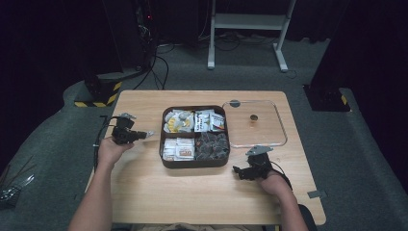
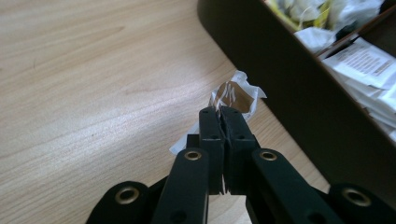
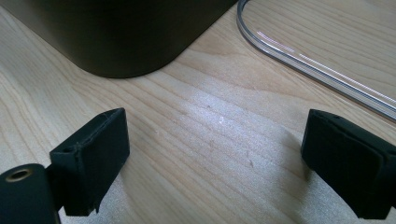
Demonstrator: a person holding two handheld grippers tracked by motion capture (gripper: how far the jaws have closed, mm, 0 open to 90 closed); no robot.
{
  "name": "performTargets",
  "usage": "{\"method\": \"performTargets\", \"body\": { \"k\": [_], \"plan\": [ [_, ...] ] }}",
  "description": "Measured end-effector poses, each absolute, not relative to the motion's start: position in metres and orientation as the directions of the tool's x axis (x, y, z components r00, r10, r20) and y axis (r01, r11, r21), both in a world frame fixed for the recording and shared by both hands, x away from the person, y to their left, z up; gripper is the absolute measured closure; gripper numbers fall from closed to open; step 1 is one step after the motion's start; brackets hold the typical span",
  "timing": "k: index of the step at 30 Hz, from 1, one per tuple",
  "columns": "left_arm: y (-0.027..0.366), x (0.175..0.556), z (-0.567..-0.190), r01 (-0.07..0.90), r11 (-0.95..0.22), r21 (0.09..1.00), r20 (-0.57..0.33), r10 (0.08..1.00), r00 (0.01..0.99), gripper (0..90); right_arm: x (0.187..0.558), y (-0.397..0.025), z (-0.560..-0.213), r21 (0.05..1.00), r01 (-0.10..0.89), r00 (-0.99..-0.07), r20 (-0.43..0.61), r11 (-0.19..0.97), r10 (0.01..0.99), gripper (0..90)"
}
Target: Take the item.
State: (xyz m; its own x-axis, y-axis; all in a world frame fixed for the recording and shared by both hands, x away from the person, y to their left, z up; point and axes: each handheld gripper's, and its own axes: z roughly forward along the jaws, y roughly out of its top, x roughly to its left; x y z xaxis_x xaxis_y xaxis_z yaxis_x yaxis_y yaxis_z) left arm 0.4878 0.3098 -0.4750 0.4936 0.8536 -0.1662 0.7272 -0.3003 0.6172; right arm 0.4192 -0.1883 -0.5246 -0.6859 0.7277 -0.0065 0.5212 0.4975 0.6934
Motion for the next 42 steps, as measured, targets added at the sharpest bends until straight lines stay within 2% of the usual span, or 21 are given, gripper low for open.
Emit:
{"method": "performTargets", "body": {
  "k": [12,22,32,42],
  "plan": [
    [0.307,0.496,-0.49,0.745,-0.33,0.579,-0.14,0.861,0.49,88.2,0.419,-0.189,-0.525,0.694,0.522,-0.685,-0.005,0.496,0.728,7.9],
    [0.3,0.499,-0.494,0.736,-0.344,0.583,-0.133,0.853,0.504,86.8,0.418,-0.189,-0.525,0.693,0.524,-0.683,-0.005,0.495,0.73,7.9],
    [0.301,0.498,-0.491,0.739,-0.309,0.598,-0.176,0.849,0.498,74.7,0.417,-0.189,-0.525,0.694,0.521,-0.685,-0.007,0.497,0.729,7.9],
    [0.308,0.488,-0.481,0.709,-0.287,0.645,-0.162,0.855,0.493,59.5,0.417,-0.189,-0.525,0.694,0.521,-0.686,-0.006,0.497,0.728,8.0]
  ]
}}
